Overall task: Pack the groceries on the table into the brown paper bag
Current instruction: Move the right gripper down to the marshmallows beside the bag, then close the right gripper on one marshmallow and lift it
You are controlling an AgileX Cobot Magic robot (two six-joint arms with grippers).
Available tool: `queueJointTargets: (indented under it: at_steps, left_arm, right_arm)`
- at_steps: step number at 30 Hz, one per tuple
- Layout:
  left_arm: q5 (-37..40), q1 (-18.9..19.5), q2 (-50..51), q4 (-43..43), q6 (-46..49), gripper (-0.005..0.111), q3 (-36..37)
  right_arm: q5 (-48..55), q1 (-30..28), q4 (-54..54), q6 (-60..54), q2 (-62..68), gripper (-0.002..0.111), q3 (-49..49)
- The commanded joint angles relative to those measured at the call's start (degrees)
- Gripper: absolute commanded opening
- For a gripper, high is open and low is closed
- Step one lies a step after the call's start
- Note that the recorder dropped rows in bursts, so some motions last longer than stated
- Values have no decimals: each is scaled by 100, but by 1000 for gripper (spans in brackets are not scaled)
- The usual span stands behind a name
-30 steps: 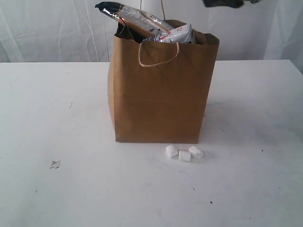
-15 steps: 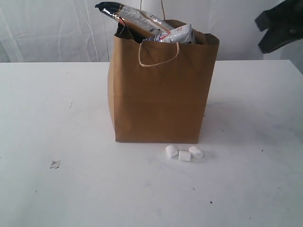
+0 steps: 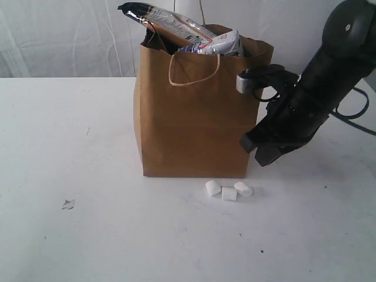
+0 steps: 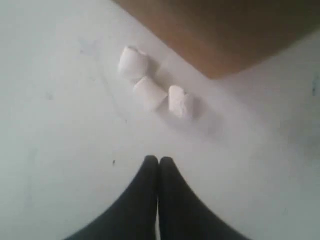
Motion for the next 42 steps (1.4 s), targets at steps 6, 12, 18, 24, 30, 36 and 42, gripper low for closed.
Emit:
queueJointTargets:
  at_steps: [6,12,18,24,30,36,42]
  left_arm:
    - [-19,5,-25,28,-58,0,23]
    - [-19,5,-25,28,-58,0,23]
    - [-19,5,-25,28,-58,0,23]
    - [-19,5,-25,28,-58,0,23]
    - [-19,5,-25,28,-58,0,23]
    - [-19,5,-25,28,-58,0,23]
    - [-19,5,-25,28,-58,0,23]
  right_arm:
    - [-967,124,-206,-220,3,1,810]
    - [-954,124,-540,-778,-49,8,1144]
    - [-2582,-182,-610,-1385,-487,8,2386]
    - [-5261,-433,904,-1706,-936,8,3569]
    - [-5729,-32,842,-1751,-868,15,3525]
    - [-5742,341,842,-1749,-868,60,3525]
    - [-6240,867,893,-1223,-737,63,3525]
